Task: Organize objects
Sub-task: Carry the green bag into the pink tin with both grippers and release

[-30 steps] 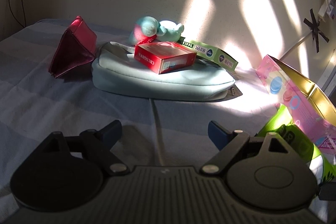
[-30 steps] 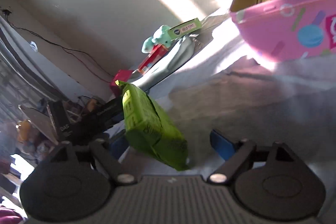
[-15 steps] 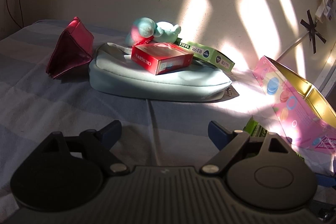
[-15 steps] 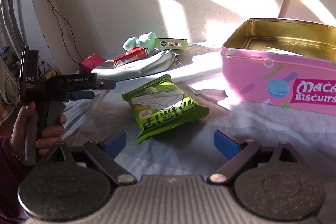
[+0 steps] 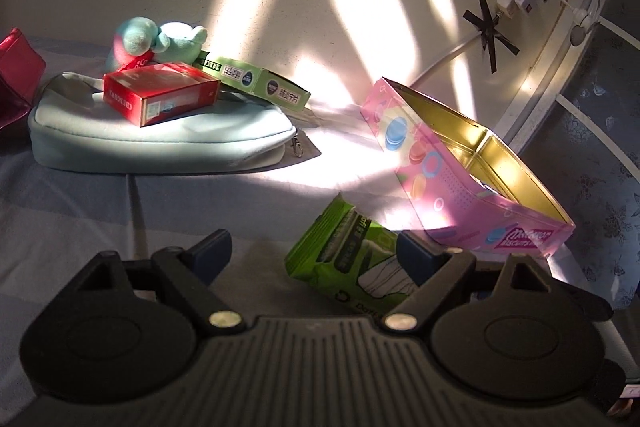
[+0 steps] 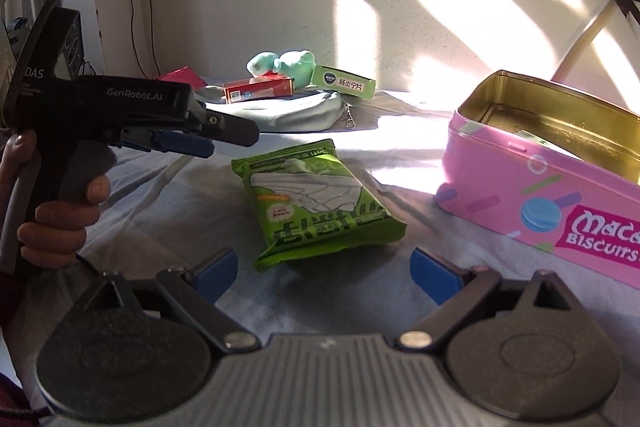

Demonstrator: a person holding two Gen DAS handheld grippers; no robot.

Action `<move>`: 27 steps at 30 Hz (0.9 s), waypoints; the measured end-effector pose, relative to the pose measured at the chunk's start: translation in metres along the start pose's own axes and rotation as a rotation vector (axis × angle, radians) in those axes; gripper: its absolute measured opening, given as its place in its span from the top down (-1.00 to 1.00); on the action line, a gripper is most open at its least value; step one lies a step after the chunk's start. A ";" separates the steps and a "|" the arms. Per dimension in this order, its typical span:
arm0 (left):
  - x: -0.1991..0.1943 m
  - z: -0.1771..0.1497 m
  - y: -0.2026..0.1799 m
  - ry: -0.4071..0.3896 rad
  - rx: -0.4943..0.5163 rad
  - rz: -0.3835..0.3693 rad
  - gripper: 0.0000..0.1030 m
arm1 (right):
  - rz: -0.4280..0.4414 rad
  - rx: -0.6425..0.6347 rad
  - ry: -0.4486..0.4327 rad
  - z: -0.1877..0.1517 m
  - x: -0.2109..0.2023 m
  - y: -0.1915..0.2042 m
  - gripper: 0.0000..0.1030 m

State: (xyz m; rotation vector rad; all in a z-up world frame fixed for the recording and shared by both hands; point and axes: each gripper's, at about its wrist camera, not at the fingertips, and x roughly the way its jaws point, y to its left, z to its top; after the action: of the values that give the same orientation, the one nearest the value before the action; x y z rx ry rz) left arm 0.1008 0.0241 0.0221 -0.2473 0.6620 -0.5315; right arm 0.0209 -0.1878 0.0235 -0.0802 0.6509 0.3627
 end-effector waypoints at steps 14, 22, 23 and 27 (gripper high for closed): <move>0.027 -0.017 -0.044 0.102 0.158 -0.023 -0.42 | 0.021 -0.029 0.004 0.003 0.022 -0.001 -0.47; 0.000 -0.015 -0.063 0.054 0.145 -0.040 -0.41 | 0.048 -0.001 -0.119 -0.001 -0.012 -0.011 -0.17; -0.004 -0.012 -0.068 0.038 0.148 -0.046 -0.41 | 0.045 -0.006 -0.142 0.000 -0.018 -0.012 -0.17; -0.017 0.007 -0.095 -0.031 0.195 -0.055 -0.41 | 0.024 0.005 -0.247 0.012 -0.044 -0.024 -0.17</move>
State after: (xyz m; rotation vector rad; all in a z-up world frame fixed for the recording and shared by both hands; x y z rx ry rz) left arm 0.0572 -0.0464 0.0721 -0.0905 0.5706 -0.6401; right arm 0.0038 -0.2211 0.0591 -0.0224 0.4084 0.3871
